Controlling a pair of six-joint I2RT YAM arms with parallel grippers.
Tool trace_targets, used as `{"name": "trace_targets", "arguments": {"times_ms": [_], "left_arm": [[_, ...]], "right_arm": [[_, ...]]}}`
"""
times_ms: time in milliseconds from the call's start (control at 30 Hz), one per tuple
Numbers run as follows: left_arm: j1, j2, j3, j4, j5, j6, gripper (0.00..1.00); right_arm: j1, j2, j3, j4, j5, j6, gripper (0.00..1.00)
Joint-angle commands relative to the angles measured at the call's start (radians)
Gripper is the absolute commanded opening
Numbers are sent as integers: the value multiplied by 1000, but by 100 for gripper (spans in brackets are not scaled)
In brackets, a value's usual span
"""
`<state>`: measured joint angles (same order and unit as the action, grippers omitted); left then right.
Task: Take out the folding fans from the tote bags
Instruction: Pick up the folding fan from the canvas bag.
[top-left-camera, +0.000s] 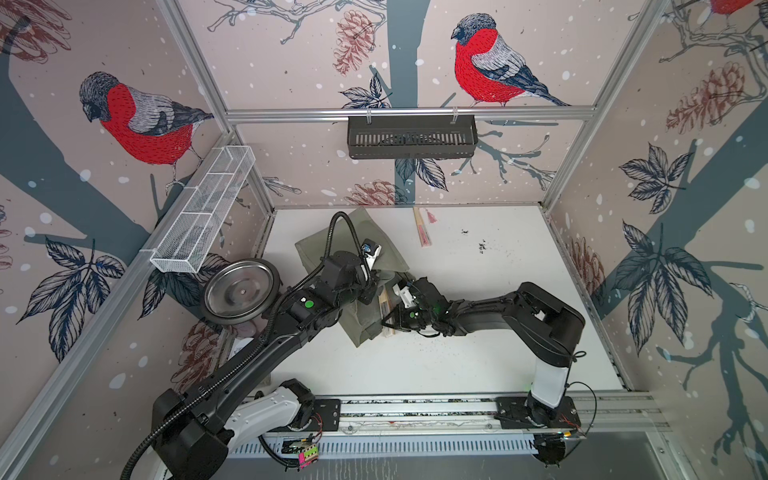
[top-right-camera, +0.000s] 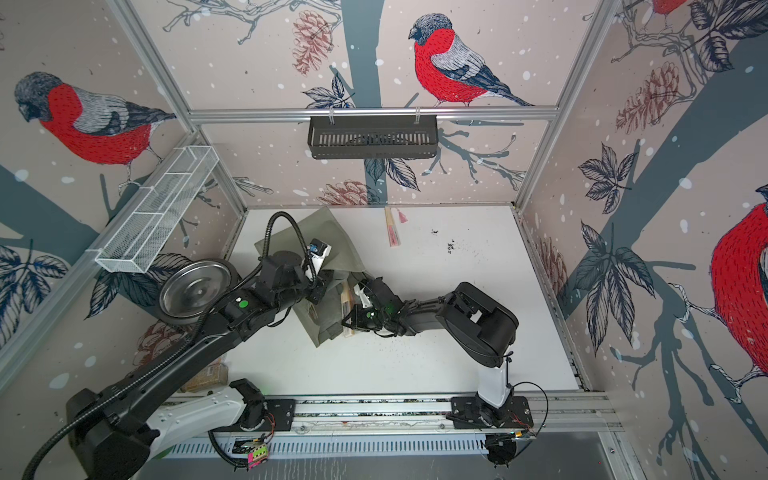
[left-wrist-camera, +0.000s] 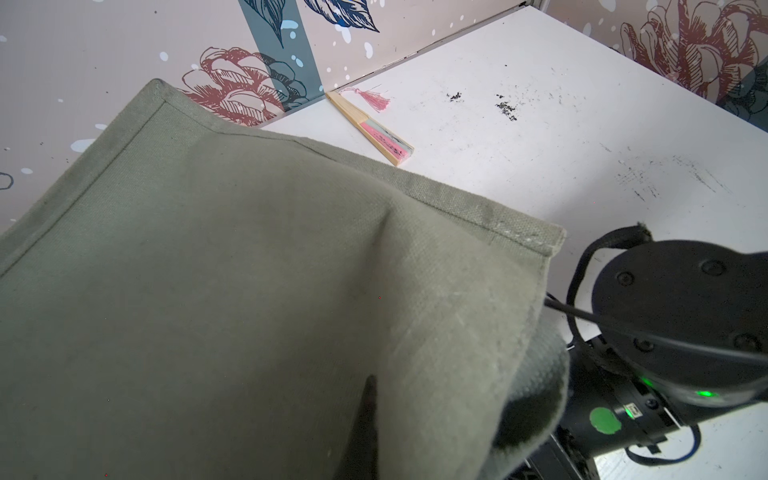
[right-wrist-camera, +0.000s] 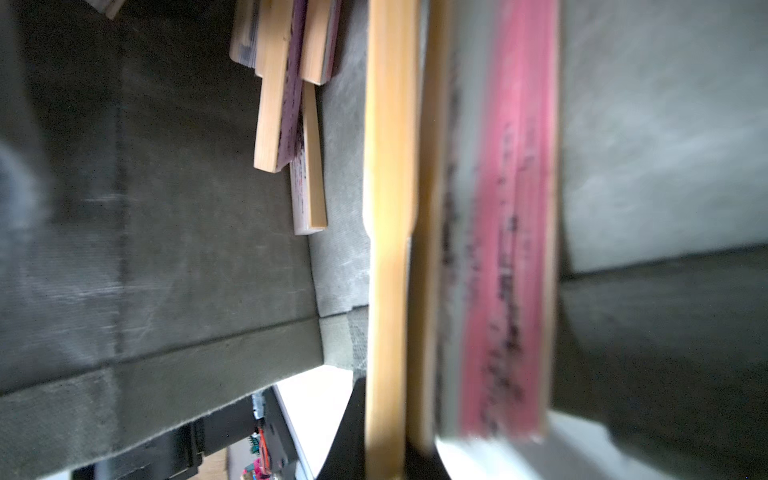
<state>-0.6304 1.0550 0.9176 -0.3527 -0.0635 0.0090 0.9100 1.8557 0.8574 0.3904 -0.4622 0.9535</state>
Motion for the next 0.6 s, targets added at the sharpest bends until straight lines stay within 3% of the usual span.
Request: {"name": "trace_targets", "arguments": {"times_ms": [0,367,567], "left_arm": [[-3,0,7,26,23,13,0],[-4,-7,2,30,8,11,0],[-4,-9,1,34,2,8,0]], "right_arm": [[-14,-27,16,-107,38,-114,14],[10,-52,77,-208,15,-242,13],[12,-166,-17,-283,7,-316,13]]}}
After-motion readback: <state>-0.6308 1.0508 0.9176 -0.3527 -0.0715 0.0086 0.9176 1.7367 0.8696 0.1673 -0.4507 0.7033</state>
